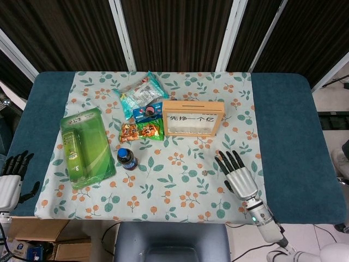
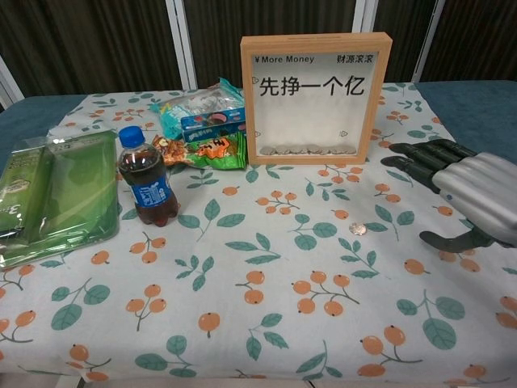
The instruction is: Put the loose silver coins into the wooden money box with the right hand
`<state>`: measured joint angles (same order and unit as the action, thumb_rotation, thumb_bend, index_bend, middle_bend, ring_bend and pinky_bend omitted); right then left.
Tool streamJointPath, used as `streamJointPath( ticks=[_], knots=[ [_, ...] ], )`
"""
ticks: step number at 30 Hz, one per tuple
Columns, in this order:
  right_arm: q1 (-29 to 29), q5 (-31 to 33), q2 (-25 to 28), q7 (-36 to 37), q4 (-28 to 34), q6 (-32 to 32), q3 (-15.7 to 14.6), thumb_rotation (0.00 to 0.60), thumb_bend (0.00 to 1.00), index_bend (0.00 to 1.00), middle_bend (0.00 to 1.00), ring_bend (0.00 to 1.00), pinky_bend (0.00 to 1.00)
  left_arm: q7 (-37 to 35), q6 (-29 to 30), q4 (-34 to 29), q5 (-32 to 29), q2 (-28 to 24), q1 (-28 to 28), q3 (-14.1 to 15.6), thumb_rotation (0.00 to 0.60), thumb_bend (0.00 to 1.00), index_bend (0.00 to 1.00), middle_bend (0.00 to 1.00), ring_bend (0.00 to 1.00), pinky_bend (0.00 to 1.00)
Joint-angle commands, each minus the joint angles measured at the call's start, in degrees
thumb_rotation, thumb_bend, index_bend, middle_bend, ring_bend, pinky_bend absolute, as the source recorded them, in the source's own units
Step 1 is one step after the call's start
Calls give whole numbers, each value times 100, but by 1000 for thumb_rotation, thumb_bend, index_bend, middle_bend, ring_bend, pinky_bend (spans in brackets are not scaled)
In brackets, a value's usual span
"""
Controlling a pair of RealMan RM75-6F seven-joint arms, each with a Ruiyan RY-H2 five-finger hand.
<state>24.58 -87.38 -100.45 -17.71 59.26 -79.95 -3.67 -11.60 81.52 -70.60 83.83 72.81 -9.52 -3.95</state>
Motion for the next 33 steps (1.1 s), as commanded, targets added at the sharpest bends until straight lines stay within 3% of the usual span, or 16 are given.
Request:
streamJointPath(
  ticks=[1,5,8,23,33],
  knots=[
    [66,-53,-197,-23,-148,121,100,600,443,116,25,0,0,0,17,0,6,-2,8,-1,600,378,0,0,0,0],
    [128,-52,-396,-33,-312,309,198,600,443,316,23,0,0,6,22,2,15,-14,17,8,600,378,0,0,0,0],
    [198,-51,-536,-1,-434,476,258,600,441,382,22,0,0,-3,10,3,12,-10,7,-1,600,377,0,0,0,0],
    [329,-208,-976,151,-940,648,396,600,436,530,21,0,0,-30,-74,33,-11,-24,-18,-4,600,377,0,0,0,0],
    [332,-192,-1082,188,-1081,718,476,600,436,563,30,0,0,-40,-97,63,-28,-1,-21,-6,600,377,0,0,0,0]
  ],
)
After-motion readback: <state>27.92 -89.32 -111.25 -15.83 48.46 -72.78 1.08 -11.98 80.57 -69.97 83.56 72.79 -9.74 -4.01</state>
